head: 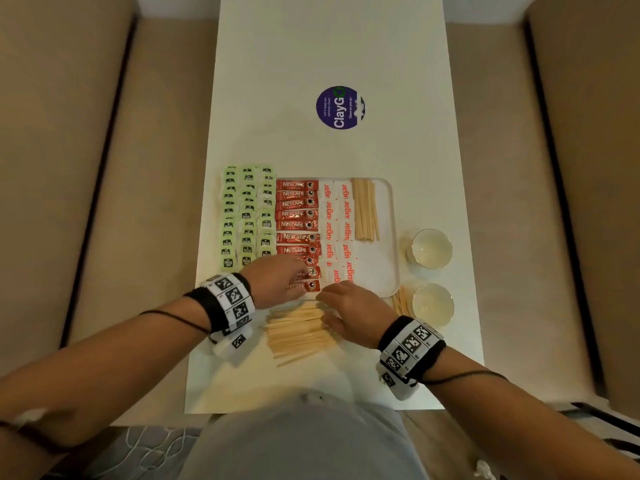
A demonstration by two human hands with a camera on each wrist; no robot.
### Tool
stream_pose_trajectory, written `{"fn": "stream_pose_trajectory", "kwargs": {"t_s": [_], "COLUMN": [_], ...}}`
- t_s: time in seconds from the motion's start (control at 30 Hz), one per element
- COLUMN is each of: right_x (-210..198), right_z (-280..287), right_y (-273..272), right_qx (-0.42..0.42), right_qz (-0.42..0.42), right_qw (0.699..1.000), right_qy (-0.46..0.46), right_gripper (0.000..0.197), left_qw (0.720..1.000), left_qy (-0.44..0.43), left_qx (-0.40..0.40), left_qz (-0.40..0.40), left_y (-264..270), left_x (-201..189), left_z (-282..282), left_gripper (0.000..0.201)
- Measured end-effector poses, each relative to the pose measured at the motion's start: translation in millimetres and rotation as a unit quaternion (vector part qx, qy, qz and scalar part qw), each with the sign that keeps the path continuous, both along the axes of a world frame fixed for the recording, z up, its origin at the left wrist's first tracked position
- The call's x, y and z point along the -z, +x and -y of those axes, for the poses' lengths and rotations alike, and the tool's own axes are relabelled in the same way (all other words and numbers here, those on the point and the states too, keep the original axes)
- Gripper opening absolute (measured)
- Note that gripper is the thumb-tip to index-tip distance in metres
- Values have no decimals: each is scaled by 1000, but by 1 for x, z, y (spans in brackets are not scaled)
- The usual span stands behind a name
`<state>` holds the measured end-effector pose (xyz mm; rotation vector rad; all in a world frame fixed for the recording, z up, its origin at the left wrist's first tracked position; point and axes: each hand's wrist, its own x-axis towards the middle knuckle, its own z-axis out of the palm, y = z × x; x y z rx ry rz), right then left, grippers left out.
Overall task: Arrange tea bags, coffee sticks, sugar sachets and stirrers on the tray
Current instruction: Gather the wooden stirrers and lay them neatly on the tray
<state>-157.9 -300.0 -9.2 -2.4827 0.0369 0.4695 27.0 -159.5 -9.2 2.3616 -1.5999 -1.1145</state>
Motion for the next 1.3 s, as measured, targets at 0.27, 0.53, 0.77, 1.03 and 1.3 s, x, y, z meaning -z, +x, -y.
{"fn": "stream_pose_trajectory", "kwargs": {"t_s": [0.27,0.53,0.77,1.03,1.3], "right_x": [28,44,40,33,33], "right_z": [-45,-58,-63,-66,-65], "right_y": [-22,-35,-32,-25,-21], "right_qx": [-95,-68,-29,-36,-38], "right_qz": [8,-4,-4,-21,-43], "right_qw": [993,986,993,991,991], "right_qy": [-67,-149,-116,-127,-120], "right_gripper": [85,108,75,40,25], "left_qw": [998,989,989,990,994], "left_qy": [-13,8,18,26,27], "left_qx": [52,81,78,76,61], "left_qz": [28,126,123,113,82], "left_y": [-46,-76,-85,-91,-88], "left_x": [14,22,27,29,29], "left_z": [-65,-77,-77,-82,-79], "left_gripper": [62,84,70,60,31]}}
